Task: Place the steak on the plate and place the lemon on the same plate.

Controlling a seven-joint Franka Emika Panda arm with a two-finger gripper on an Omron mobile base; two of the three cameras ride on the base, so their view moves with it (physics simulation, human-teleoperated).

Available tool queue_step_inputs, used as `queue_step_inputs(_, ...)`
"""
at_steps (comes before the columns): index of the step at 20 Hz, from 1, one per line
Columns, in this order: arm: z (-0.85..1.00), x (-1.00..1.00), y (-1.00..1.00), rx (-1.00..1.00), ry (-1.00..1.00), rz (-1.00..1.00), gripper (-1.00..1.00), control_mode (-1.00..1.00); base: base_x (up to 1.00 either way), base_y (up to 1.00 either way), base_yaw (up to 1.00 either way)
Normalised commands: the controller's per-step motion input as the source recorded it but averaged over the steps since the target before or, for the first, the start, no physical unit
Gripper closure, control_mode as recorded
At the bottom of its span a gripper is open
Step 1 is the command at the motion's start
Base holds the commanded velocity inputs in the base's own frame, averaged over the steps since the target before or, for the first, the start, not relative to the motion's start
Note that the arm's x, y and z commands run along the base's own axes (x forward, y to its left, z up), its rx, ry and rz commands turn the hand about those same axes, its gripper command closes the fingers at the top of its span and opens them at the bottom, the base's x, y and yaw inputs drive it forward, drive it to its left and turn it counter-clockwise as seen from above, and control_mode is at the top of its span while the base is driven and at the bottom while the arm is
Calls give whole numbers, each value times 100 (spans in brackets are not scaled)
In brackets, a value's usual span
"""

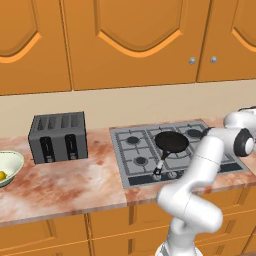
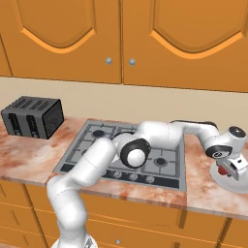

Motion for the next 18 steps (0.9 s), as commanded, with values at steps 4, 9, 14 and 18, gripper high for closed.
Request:
queue_step_inputs(4, -14, 0, -13, 0, 1, 0, 100, -100, 0, 0, 0)
queue_step_inputs(9, -8, 5, 0, 2, 5, 0, 100, -100, 0, 0, 0)
queue_step_inputs(14, -8, 4, 0, 2, 8, 0, 100, -100, 0, 0, 0)
queue_step_inputs(18, -3, 0, 0, 0, 7, 0, -100, -100, 0, 0, 0)
